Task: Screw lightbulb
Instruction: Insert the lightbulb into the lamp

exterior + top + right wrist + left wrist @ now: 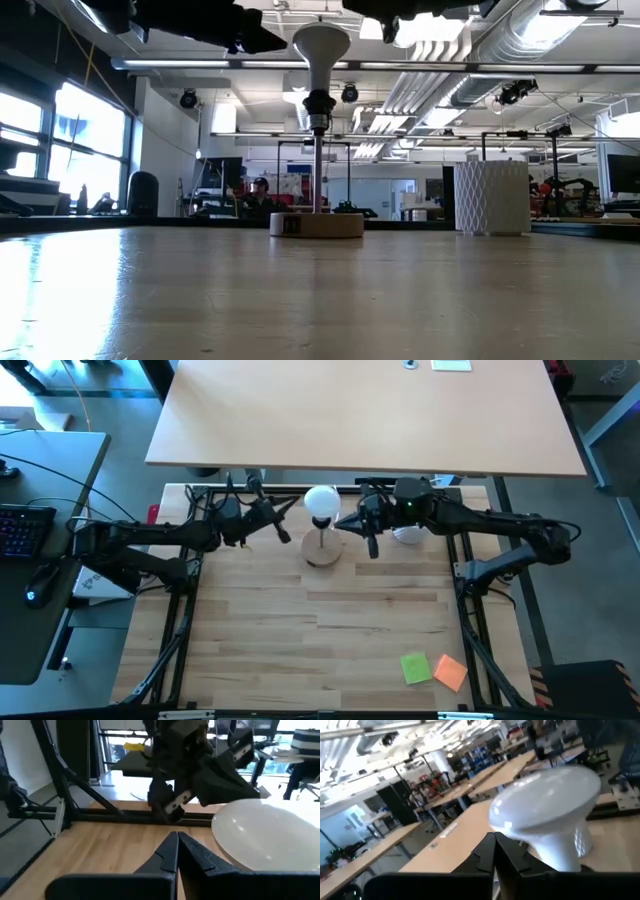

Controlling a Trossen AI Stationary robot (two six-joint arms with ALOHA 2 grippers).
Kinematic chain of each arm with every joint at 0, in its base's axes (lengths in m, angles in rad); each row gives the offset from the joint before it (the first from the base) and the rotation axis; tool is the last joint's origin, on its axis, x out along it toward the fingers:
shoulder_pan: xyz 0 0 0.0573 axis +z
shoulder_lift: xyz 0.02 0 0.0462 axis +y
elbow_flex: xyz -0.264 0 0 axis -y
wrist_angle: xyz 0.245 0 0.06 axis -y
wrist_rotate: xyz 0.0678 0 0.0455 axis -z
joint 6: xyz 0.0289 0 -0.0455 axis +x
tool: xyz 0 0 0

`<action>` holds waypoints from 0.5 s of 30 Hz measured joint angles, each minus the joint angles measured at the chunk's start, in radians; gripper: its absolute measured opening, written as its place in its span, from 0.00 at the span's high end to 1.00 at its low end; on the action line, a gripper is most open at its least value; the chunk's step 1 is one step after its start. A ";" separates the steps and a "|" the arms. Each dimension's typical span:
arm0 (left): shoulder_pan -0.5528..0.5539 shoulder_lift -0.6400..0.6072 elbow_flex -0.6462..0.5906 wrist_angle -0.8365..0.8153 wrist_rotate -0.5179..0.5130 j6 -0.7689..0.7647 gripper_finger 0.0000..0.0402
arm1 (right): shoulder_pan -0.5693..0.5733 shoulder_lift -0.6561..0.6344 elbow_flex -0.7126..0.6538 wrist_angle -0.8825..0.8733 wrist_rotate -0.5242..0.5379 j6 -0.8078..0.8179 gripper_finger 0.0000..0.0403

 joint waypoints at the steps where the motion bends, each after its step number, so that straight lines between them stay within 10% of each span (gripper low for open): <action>1: -0.002 -0.006 0.000 -0.018 -0.003 -0.002 1.00 | -0.003 -0.009 0.000 -0.002 0.025 0.000 1.00; 7: -0.055 -0.029 -0.001 -0.022 -0.005 -0.020 1.00 | -0.026 -0.033 0.000 -0.012 0.313 -0.019 1.00; 15: -0.119 -0.025 -0.001 -0.014 -0.008 -0.027 1.00 | -0.126 0.036 0.000 0.010 0.306 0.016 1.00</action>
